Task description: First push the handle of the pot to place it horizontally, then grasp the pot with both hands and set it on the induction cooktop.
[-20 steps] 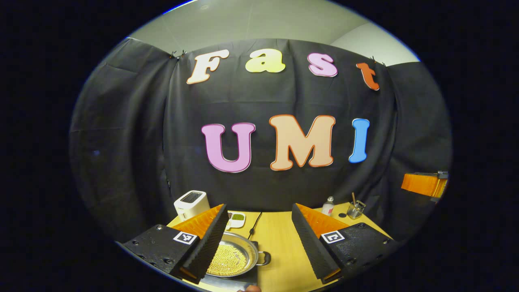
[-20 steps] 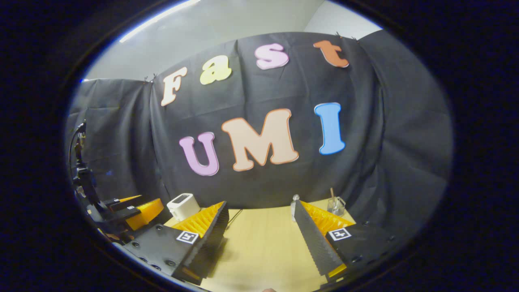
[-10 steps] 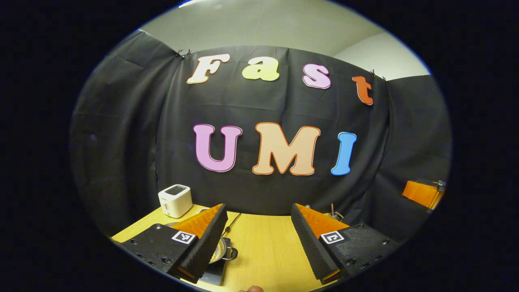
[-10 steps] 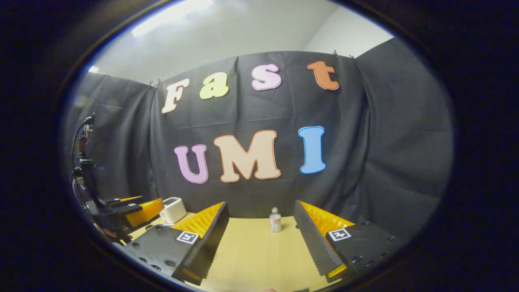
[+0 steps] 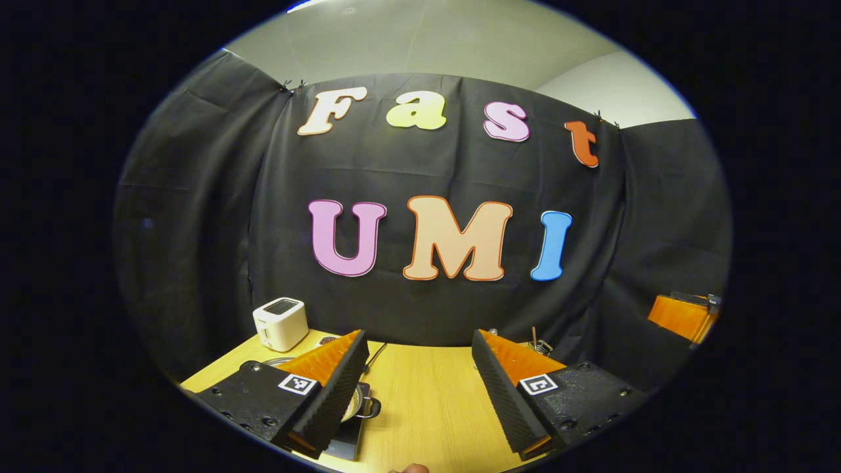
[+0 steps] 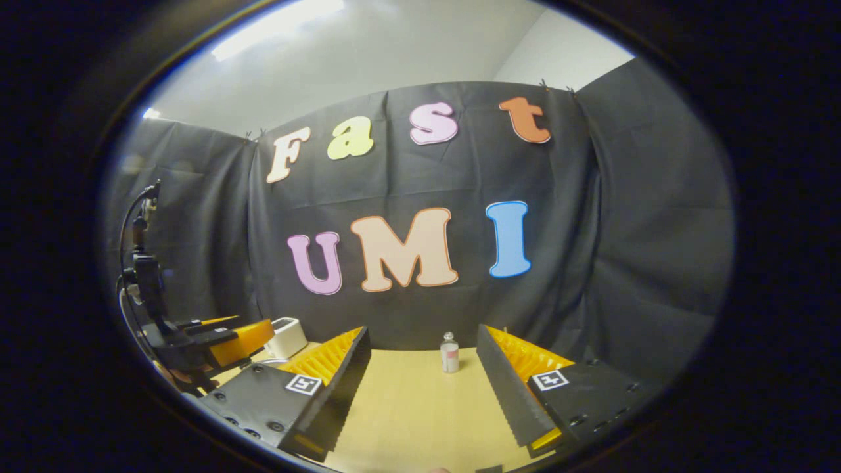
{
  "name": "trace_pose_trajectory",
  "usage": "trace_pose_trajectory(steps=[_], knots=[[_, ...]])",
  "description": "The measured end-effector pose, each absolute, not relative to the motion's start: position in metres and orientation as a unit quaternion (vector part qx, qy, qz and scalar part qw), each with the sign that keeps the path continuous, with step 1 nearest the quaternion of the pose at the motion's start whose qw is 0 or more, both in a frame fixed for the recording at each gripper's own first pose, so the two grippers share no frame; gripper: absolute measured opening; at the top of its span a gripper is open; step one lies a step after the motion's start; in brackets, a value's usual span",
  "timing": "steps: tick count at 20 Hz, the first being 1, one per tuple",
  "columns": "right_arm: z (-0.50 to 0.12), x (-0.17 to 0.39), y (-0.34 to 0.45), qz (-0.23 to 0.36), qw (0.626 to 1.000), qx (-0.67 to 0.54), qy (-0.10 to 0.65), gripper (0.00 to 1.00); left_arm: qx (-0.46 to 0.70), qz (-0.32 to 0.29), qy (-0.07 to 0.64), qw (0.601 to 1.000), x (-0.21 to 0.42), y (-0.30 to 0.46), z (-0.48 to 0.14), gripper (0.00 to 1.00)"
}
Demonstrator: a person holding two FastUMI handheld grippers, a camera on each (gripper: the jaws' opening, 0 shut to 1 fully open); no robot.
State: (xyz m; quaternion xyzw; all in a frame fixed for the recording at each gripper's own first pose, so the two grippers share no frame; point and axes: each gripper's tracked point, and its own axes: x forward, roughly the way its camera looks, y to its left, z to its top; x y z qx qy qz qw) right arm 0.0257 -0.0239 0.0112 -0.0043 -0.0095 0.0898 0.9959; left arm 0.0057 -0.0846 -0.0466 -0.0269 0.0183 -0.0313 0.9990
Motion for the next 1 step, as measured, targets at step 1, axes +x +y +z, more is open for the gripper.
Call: trace_pose_trajectory(steps=[1], knots=[[0.0113, 0.0266, -0.0231, 0.091, 0.996, -0.004, -0.010, 0.99, -0.026, -0.030, 0.018, 0.999, 0.0062, -0.0837, -0.0458, 0.96]])
